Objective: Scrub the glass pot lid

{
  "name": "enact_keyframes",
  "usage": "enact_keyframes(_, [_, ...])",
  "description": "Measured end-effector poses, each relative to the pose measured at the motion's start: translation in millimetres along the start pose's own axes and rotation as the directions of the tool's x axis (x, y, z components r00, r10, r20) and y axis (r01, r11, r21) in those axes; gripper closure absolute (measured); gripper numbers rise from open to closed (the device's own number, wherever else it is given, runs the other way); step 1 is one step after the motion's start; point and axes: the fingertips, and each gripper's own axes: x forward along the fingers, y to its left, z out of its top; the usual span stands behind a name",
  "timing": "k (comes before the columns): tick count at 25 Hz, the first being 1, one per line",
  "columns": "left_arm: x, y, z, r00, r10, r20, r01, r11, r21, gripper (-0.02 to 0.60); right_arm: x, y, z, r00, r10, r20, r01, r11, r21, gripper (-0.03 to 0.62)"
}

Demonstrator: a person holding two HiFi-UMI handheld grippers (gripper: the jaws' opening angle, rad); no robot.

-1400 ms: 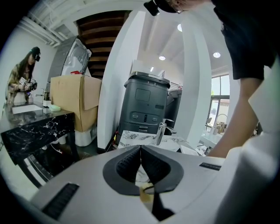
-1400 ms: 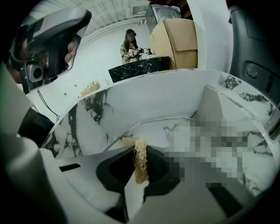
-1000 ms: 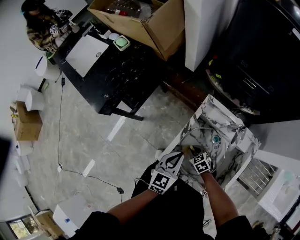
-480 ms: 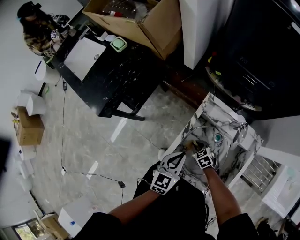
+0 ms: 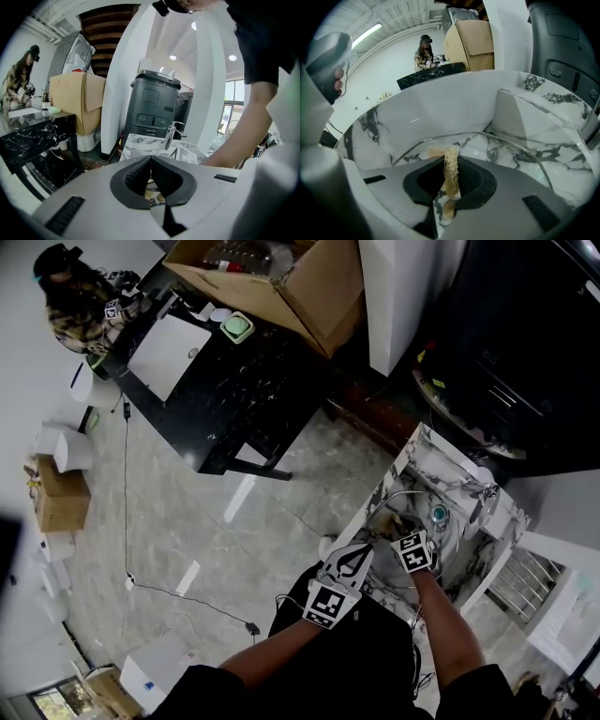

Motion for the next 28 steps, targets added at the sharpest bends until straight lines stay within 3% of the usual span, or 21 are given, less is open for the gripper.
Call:
enact_keyframes(17, [-1,-8,-4,1.000,-0.002,-0.006,0.002,1.000,-0.005,0.565,-6,-38,2,0.987,-0.146,0.061,0.142,0.988,0.056,0.534])
enact_keyframes(28, [-3,-13,-1,1.000,-0.003,0.000,0.003,1.000,-0.016,0.565,-19,-63,-7,0.972,-0.229,0.049,0.220,0.966,0.137,0.534])
